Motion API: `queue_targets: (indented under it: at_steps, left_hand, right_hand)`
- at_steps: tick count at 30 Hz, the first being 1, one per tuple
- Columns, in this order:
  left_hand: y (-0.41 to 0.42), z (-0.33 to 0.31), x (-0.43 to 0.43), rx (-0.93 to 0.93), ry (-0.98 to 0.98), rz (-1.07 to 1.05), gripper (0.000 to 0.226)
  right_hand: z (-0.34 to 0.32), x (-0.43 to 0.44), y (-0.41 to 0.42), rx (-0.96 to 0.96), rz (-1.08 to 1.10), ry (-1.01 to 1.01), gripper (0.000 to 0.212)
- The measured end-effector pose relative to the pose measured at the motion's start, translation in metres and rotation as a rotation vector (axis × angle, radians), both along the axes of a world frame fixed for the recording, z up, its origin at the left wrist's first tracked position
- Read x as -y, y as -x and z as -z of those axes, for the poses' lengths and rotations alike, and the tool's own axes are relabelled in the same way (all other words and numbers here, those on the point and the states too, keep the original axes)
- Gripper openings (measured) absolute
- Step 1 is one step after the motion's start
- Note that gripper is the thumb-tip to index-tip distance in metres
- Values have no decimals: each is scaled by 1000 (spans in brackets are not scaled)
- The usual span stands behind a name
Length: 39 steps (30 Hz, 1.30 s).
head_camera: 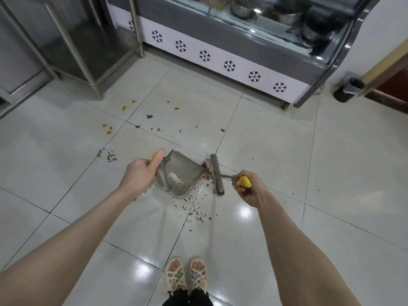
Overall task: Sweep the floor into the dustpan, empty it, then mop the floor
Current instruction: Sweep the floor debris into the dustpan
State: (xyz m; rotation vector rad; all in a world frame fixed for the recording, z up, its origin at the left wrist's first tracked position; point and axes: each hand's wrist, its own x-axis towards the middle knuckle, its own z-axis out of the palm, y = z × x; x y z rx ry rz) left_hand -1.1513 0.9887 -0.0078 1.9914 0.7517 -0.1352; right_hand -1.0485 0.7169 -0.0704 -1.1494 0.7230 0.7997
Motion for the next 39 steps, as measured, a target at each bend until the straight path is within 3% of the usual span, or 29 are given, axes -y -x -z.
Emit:
queue_targets:
  at_steps: [13, 23, 39]
  left_hand:
    - [57, -26, 20, 20, -8, -184, 68]
    - [136, -28, 68, 5, -20, -476, 67]
    - [266, -29, 53, 1, -24, -808, 66]
  right_hand:
    - [-41, 2, -2, 88, -290, -23, 13]
    - [-54, -2, 19, 112, -544, -86, 12]
    - [-51, -81, 100, -19, -682, -185, 24]
